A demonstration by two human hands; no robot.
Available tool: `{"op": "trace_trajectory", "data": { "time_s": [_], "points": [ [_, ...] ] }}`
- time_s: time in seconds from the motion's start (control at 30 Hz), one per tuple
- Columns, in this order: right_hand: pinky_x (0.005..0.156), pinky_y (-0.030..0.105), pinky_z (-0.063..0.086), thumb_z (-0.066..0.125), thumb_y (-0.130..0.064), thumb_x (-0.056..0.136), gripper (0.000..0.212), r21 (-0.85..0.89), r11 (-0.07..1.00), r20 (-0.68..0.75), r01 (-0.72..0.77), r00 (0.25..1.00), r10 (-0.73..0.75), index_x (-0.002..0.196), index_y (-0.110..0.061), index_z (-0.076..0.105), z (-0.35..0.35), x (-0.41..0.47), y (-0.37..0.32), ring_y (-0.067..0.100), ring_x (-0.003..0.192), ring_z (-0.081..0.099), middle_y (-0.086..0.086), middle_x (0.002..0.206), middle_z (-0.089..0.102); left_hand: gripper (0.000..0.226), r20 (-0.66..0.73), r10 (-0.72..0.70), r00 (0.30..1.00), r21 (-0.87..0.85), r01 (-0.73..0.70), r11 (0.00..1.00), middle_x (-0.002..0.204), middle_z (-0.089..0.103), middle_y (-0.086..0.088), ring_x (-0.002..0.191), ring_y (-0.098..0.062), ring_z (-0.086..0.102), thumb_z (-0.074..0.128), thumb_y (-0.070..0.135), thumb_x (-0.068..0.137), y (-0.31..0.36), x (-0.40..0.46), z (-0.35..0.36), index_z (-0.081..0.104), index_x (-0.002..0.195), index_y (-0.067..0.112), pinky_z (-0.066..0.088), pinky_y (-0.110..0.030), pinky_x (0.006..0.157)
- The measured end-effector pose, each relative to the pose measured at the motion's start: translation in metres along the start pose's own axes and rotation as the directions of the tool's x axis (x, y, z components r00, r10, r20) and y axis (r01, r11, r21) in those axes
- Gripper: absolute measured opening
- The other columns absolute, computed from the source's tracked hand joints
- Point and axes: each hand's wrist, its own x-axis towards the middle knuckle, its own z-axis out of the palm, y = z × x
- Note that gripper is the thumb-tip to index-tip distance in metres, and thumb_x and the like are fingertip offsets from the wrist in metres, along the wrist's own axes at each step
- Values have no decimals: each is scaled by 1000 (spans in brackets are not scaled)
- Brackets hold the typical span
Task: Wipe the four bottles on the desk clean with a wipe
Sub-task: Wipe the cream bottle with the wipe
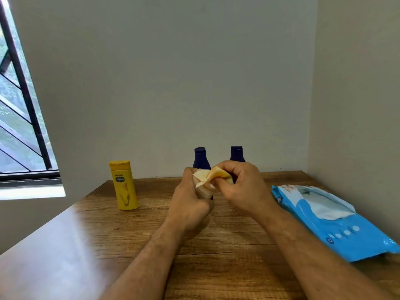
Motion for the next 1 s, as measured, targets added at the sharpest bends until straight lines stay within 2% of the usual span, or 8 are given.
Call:
{"op": "trace_trajectory", "data": {
  "time_s": [0.07, 0.17, 0.3, 0.43, 0.63, 0.77, 0.87, 1.0],
  "points": [
    [66, 8, 49, 70, -19, 89, 17, -41, 999, -27, 15, 1000, -16, 89, -36, 71, 1, -1, 0, -3, 83, 63, -19, 83, 68, 55, 49, 52, 997, 82, -56, 995, 96, 67, 7, 88, -11, 67, 71, 2, 69, 2, -3, -1, 51, 109, 32, 59, -32, 74],
    [67, 4, 44, 66, -25, 93, 11, -34, 999, -118, -7, 993, 3, 96, -34, 71, 3, 0, 1, -7, 86, 60, -21, 84, 66, 53, 86, 83, 993, 140, -95, 986, 92, 67, 9, 82, -11, 66, 69, 9, 65, 6, -5, 4, 52, 104, 40, 59, -38, 73],
    [63, 10, 48, 66, -24, 93, 21, -12, 1000, -241, -25, 970, 22, 84, -42, 64, 4, 2, 2, -2, 81, 62, -19, 79, 66, 57, 42, 56, 998, 56, -58, 997, 90, 62, 2, 75, -12, 62, 71, 4, 66, 8, -2, 6, 45, 104, 36, 55, -35, 63],
    [64, 16, 54, 65, -20, 93, 20, 47, 999, -265, -1, 964, 13, 87, -39, 65, 5, 2, 0, 5, 81, 65, -15, 82, 69, 55, 42, 81, 996, 90, -84, 992, 89, 61, 1, 75, -15, 62, 72, 7, 66, 9, -3, 4, 43, 103, 34, 54, -35, 61],
    [70, 22, 54, 69, -25, 92, 10, 263, 950, -278, -167, 930, 241, 86, -33, 68, 9, 7, 6, 5, 81, 67, -11, 83, 71, 51, 157, 165, 974, 59, -176, 983, 86, 57, 7, 72, -7, 56, 70, 10, 65, 18, -10, 6, 45, 103, 33, 43, -17, 59],
    [66, 32, 49, 65, -25, 94, 11, 341, 909, -333, -239, 874, 355, 85, -32, 66, 7, 7, 18, 13, 71, 62, -7, 72, 65, 58, 126, 159, 979, 34, -165, 986, 91, 52, 6, 79, 2, 55, 70, -1, 71, 19, -10, 4, 39, 113, 26, 45, -15, 63],
    [63, 30, 48, 66, -23, 93, 12, 278, 942, -366, -188, 886, 285, 86, -34, 65, 3, 5, 19, 14, 71, 62, -7, 72, 64, 63, 47, 94, 994, 90, -98, 991, 97, 51, 5, 81, -2, 55, 68, 0, 76, 18, -9, 3, 26, 116, 26, 47, -17, 64],
    [64, 22, 54, 67, -20, 92, 16, 214, 973, -279, -90, 949, 149, 93, -36, 70, 5, 2, 8, 8, 78, 66, -12, 84, 70, 64, 36, 82, 996, 186, -88, 979, 96, 54, 5, 80, -12, 60, 68, 8, 75, 10, -6, 2, 22, 114, 29, 48, -26, 62]
  ]
}}
